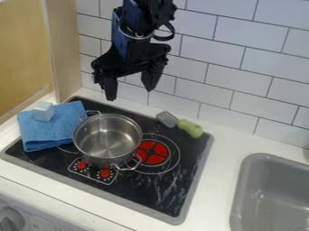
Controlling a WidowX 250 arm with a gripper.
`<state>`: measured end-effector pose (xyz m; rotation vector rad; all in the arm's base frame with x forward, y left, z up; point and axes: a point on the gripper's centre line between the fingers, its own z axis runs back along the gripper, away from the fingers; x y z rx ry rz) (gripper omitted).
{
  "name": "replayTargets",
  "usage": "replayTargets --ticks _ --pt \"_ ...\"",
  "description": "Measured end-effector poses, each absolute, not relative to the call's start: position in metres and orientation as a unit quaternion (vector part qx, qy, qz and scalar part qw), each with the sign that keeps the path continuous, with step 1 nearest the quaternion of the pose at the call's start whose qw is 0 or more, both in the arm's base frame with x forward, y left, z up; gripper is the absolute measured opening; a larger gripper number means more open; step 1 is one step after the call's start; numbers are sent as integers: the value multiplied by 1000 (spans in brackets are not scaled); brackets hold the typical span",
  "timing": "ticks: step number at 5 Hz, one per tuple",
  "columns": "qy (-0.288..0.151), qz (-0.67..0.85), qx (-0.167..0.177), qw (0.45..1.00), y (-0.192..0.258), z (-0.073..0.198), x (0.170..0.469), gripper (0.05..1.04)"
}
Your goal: Put the silver pot between the stove and the sink
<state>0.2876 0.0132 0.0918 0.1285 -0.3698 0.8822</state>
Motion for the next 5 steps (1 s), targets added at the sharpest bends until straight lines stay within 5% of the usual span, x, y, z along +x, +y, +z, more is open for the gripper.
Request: replayTargets --ticks 5 --pt "-104 395 75 909 0 36 279 999"
